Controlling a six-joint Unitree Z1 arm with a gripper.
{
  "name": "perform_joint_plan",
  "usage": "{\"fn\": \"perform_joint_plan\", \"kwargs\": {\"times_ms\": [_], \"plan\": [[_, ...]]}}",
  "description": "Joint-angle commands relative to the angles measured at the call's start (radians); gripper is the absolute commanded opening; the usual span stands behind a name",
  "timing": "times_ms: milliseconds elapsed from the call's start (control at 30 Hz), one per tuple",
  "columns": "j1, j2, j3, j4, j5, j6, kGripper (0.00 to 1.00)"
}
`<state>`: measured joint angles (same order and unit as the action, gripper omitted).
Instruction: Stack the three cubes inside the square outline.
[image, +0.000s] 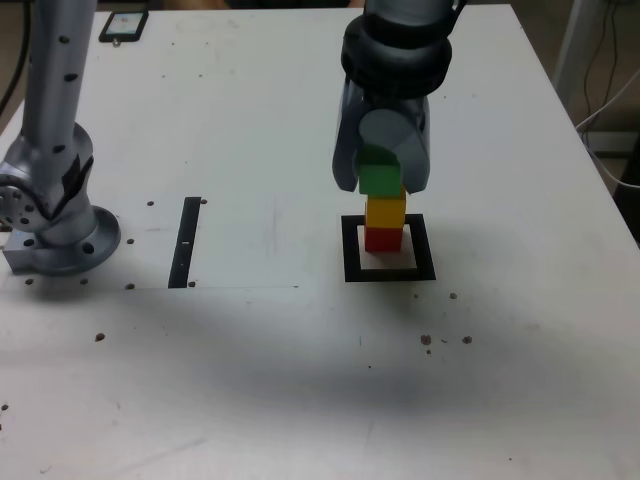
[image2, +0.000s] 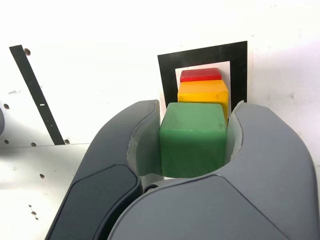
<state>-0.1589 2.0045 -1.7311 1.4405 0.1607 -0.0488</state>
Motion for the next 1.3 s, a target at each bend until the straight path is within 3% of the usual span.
{"fn": "perform_joint_plan", "kwargs": {"times_ms": [0,133,733,933,1133,1267], "plan": [[0.002,-0.002,0.002,0.000,0.003,0.001,0.57],[0.002,-0.011,0.001,-0.014,0.006,0.003,0.66],[0.004,-0.049,0.012,-0.015,0.028,0.003,0.88],[0.004,-0.104,0.043,-0.004,0.028,-0.004,0.98],[0.004,-0.168,0.077,0.017,0.020,-0.004,0.99],[0.004,-0.265,0.129,0.020,0.029,0.003,0.99]]}}
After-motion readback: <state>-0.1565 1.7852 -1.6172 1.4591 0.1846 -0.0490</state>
